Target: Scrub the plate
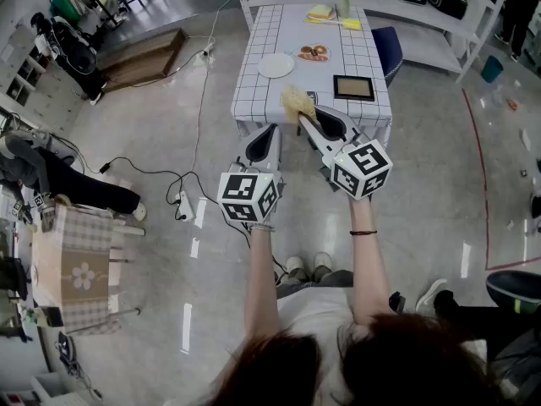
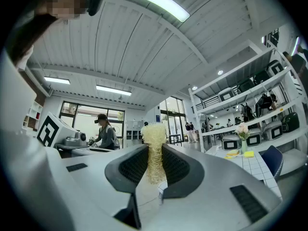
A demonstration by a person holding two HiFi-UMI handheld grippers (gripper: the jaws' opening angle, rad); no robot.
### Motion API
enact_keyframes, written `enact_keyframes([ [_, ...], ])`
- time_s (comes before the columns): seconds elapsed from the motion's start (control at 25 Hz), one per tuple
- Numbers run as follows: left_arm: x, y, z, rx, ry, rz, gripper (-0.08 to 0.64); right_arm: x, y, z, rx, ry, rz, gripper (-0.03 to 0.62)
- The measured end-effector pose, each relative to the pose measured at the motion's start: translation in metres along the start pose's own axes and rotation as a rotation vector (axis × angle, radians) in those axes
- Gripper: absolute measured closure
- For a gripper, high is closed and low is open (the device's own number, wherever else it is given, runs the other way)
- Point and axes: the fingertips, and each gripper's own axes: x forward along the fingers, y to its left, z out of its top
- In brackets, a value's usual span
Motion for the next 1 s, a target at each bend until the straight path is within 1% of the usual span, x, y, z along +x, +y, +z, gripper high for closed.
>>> enact_keyframes([
  [0.32,0.005,-0.010,0.001,0.018,-0.027,0.000,0.549,-0.006,-0.007,-0.001,-0.008,0.007,0.016,0.514],
  [0.56,0.010,-0.015,0.001,0.013,-0.027,0.013,0.549,-0.010,-0.010,-0.001,-0.001,0.006,0.039,0.514],
  [0.76,0.011,-0.024,-0.010,0.008,-0.010,0.028,0.549,-0.016,-0.017,-0.006,0.003,0.008,0.029,0.514],
  [0.88,0.009,-0.022,-0.016,-0.002,0.003,0.048,0.549,-0.014,-0.018,-0.014,0.009,0.025,0.036,0.514],
  [1.0,0.009,-0.018,-0.014,-0.001,0.000,0.064,0.549,-0.013,-0.020,-0.017,0.011,0.033,0.041,0.514],
])
